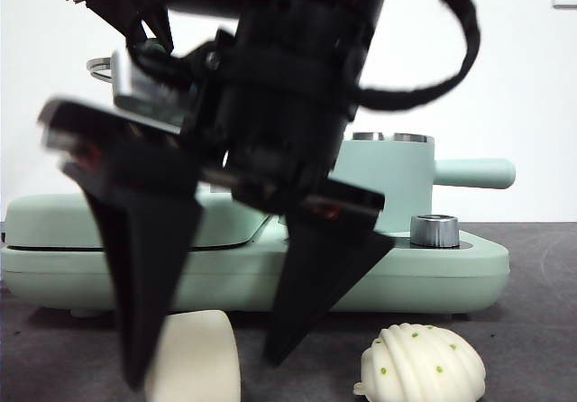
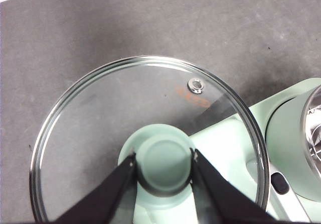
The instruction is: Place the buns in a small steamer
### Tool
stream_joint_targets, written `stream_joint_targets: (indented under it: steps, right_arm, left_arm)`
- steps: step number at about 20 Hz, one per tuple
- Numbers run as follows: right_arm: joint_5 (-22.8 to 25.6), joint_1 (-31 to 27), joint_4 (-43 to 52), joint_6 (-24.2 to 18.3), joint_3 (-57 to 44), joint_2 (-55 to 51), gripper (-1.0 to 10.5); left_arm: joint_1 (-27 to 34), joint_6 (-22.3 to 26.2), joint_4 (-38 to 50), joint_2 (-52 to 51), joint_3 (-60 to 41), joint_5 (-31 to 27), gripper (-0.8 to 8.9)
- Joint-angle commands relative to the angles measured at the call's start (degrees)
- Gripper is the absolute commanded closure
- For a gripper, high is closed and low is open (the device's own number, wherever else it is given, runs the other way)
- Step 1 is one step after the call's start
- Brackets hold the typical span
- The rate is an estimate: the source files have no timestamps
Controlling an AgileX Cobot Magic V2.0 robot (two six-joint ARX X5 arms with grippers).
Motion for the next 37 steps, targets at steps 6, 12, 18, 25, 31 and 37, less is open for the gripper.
stream_joint_targets:
  steps: [6,12,18,25,31,37]
  right_arm:
    - [-0.3,-2.9,-11.0,-5.7,9.6,0.6,9.4]
    - [0.0,-19.5,-32.7,-14.0,34.4,1.5,9.4]
    - [-1.0,-31.3,-34.7,-15.6,51.7,9.9,9.4]
    - [-3.1,-32.7,-34.8,-18.3,53.8,19.6,9.3]
    - [-3.1,-32.7,-33.9,-18.6,53.9,21.0,4.8]
    - [-2.9,-32.7,-37.2,-18.8,57.9,19.4,3.9]
  left_arm:
    - [0.0,-0.9,1.1,0.0,2.0,0.2,7.94]
    - [0.0,-1.2,1.1,0.0,2.0,0.2,7.94]
    - [0.0,-1.3,1.2,0.0,2.0,0.2,7.95]
    - [0.0,-1.3,1.2,0.0,2.0,0.2,7.94]
    - [0.0,-1.4,1.1,0.0,2.0,0.2,7.95]
    - [0.0,-1.4,1.2,0.0,2.0,0.2,7.95]
